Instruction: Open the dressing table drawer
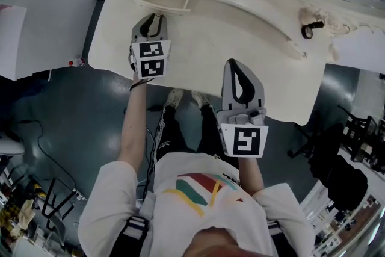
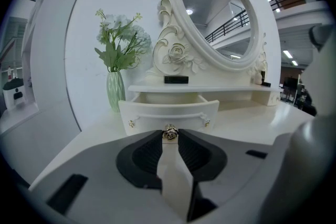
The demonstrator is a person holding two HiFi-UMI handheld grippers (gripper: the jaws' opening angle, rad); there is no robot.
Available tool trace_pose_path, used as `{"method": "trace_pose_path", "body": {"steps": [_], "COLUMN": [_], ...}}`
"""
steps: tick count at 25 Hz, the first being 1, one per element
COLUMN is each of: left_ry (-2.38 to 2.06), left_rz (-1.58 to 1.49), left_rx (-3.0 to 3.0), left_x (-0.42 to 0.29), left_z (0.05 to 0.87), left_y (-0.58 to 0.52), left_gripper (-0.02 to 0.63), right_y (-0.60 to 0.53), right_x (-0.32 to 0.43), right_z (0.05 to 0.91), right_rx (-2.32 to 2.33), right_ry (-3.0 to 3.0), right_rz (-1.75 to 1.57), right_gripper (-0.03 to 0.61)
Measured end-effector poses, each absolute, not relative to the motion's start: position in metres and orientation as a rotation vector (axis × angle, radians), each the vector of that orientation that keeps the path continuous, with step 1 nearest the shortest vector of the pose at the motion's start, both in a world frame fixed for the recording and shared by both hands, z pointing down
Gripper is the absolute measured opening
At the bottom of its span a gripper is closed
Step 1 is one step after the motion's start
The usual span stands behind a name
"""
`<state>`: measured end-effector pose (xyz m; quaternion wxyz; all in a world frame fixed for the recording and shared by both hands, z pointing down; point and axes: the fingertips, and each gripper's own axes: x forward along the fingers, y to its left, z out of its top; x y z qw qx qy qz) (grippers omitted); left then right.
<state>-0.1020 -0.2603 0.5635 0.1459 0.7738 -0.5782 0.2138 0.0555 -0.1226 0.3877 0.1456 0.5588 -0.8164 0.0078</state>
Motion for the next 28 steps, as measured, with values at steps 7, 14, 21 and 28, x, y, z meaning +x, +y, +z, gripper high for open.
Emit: {"method": "trace_pose_path", "body": {"steps": [7, 14, 21, 28], "left_ry": [-1.670, -1.673, -1.673, -1.683], "left_rz": [0.623, 0.629, 0.634, 0.623], "left_rx": [2.220, 2.214, 2.215, 2.217], "left_x": [-0.104, -0.105, -0.107, -0.107], "left_z": [0.563, 0.562, 0.564, 0.562], "left_y": [-0.254, -0.250, -0.243, -0.240], "left_gripper": [0.091, 0.091, 0.091, 0.091], "right_y": [-0.120, -0.118, -0.114, -0.111], "right_x": [0.055, 0.054, 0.052, 0.052], "right_z": [0.385, 0.384, 0.381, 0.381], "right_rx": [1.609, 1.606, 1.604, 1.596], "right_ry": [-2.356, -2.355, -2.363, -2.364], "right_rz": [0.014, 0.016, 0.008, 0.011], "right_gripper": [0.000, 0.000, 0.000, 0.000]}}
